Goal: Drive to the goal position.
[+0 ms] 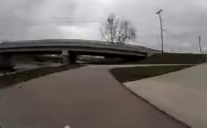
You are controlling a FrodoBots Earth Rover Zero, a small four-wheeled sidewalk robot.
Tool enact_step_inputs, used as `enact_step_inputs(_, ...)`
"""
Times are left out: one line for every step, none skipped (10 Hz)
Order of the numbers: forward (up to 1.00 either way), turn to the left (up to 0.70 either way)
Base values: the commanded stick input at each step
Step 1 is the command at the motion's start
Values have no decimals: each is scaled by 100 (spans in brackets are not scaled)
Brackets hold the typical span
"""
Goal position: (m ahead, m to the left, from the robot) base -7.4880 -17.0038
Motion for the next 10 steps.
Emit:
enact_step_inputs(0,-100)
enact_step_inputs(0,-100)
enact_step_inputs(0,-100)
enact_step_inputs(0,-100)
enact_step_inputs(0,-100)
enact_step_inputs(0,-100)
enact_step_inputs(0,-100)
enact_step_inputs(0,-100)
enact_step_inputs(0,-100)
enact_step_inputs(0,-100)
